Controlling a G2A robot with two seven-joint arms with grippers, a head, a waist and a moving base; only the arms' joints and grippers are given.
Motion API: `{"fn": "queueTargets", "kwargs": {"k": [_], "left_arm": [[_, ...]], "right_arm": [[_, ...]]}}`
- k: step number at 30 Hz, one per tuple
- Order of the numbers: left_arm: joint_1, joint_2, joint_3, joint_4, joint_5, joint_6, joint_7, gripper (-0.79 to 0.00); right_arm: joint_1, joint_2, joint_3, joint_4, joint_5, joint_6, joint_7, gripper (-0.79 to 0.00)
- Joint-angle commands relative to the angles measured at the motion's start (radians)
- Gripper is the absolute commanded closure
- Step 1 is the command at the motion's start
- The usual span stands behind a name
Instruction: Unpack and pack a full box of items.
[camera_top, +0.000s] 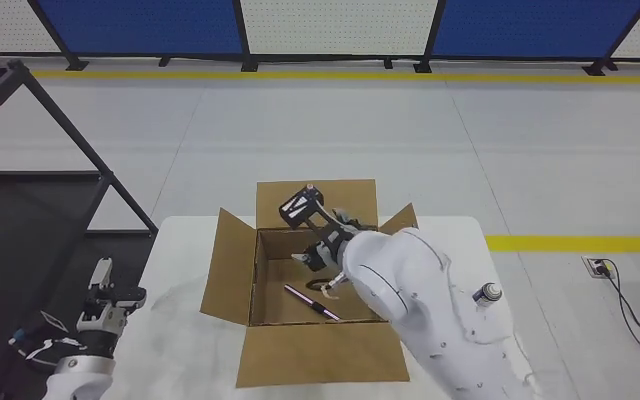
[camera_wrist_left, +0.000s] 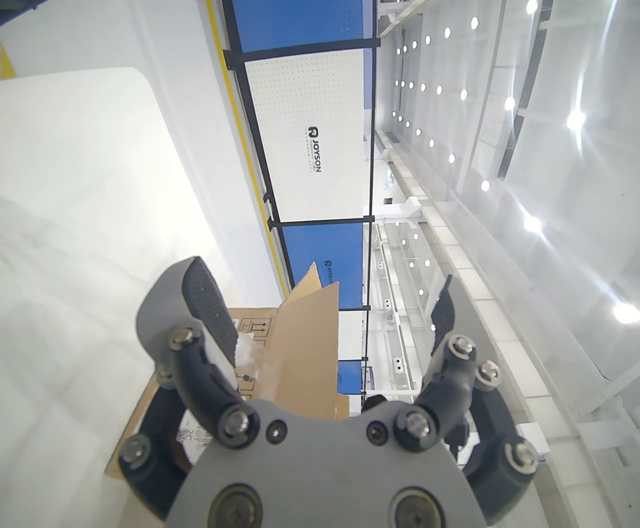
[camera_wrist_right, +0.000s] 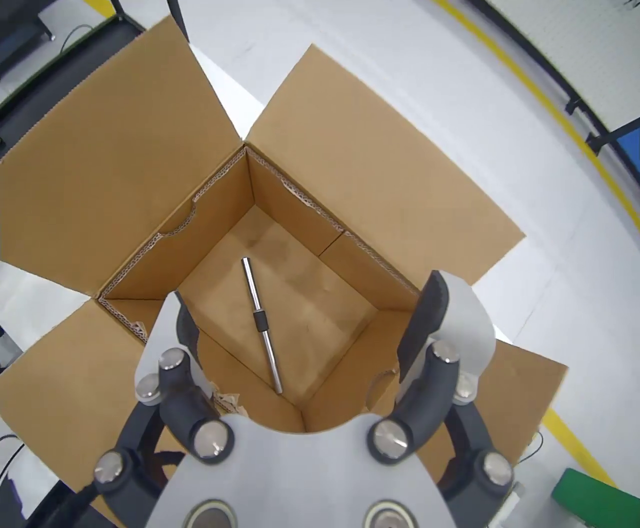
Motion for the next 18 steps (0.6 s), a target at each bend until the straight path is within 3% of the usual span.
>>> {"fn": "queueTargets", "kwargs": {"k": [1, 15, 18], "left_arm": [[0.000, 0.000, 0.001, -0.007, -0.003, 0.003, 0.000, -0.785], [-0.005, 0.001, 0.008, -0.017, 0.009, 0.008, -0.011, -0.785], [-0.017, 0.002, 0.018, -0.016, 0.008, 0.030, -0.040, -0.785]], "right_arm": [[0.038, -0.013, -0.034, 0.085, 0.025, -0.002, -0.008, -0.785], [0.048, -0.018, -0.051, 0.117, 0.027, -0.006, -0.015, -0.785], [0.065, -0.023, -0.053, 0.188, 0.062, -0.051, -0.013, -0.785]]}}
